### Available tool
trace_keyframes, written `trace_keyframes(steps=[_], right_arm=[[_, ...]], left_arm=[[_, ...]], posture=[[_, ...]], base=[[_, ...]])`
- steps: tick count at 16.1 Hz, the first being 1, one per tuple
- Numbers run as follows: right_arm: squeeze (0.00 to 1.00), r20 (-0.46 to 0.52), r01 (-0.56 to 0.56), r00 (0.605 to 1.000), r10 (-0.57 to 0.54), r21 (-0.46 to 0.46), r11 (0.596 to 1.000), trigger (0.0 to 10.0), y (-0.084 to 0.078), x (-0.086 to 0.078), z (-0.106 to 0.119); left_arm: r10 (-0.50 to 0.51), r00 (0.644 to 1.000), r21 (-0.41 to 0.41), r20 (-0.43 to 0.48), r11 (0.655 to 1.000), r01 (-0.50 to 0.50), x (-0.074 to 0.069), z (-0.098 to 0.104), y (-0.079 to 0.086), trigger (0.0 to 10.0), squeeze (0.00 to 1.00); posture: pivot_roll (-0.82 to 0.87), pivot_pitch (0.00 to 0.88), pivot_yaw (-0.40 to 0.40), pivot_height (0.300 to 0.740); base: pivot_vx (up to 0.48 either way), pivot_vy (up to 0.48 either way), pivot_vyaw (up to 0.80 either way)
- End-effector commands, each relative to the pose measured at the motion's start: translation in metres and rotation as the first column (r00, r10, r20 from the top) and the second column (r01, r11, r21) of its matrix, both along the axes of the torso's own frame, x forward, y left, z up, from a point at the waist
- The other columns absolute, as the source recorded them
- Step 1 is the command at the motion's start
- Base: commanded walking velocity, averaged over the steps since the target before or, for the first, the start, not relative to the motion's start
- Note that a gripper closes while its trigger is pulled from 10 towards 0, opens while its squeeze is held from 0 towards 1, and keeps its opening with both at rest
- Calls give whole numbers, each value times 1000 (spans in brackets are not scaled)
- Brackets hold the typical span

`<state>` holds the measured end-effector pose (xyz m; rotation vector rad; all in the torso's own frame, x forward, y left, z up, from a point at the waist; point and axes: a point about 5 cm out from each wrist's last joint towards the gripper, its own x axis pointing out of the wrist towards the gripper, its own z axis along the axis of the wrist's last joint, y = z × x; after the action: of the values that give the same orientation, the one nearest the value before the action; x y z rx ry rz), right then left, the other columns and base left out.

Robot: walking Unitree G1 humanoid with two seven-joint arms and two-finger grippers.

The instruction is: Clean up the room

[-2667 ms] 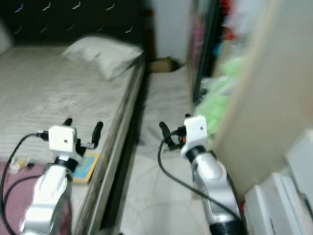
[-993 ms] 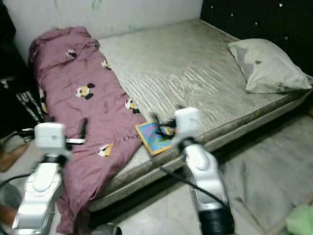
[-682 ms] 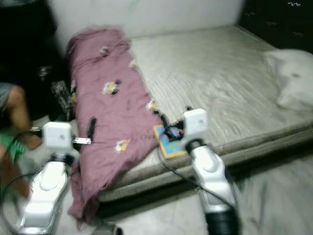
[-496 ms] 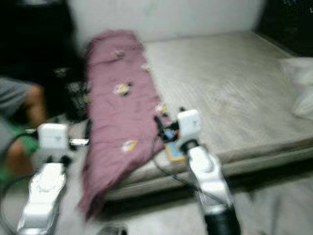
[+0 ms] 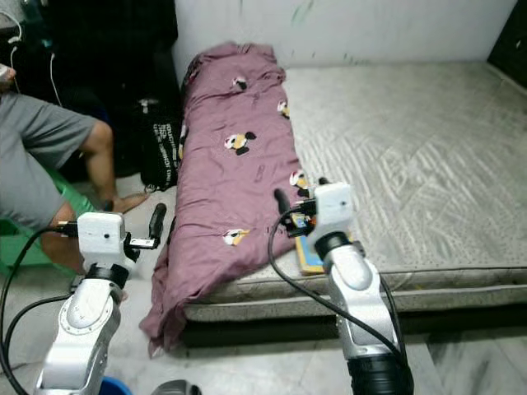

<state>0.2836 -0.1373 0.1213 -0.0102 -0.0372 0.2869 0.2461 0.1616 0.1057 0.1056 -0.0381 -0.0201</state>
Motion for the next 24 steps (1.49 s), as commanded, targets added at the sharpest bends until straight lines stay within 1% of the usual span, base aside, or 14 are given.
trace_keyframes(steps=[1, 10, 23, 24], right_arm=[[0, 10, -18, 1000, 18, 5, 1000, 10000, 6, 1, 2], [0, 14, -19, 1000, 19, 1, 1000, 10000, 7, 1, 2], [0, 17, -24, 1000, 24, -3, 1000, 10000, 7, 2, 1], [0, 18, -26, 999, 27, -6, 1000, 10000, 7, 2, 1]], left_arm=[[-1, 999, 3, 35, 1000, 1, 2, 7, 3, 10000, 0], [-19, 999, -2, 48, 1000, 19, 3, 9, 2, 10000, 0], [-32, 998, -1, 51, 999, 32, 4, 9, 1, 10000, 0], [-27, 999, 0, 46, 1000, 27, 4, 8, 2, 10000, 0]], posture=[[-51, 0, -12, 740], [-52, 0, -12, 740], [-51, 0, -10, 740], [-51, 0, -10, 740]], base=[[0, 0, 0], [0, 0, 0], [302, 0, 0], [0, 0, 0]])
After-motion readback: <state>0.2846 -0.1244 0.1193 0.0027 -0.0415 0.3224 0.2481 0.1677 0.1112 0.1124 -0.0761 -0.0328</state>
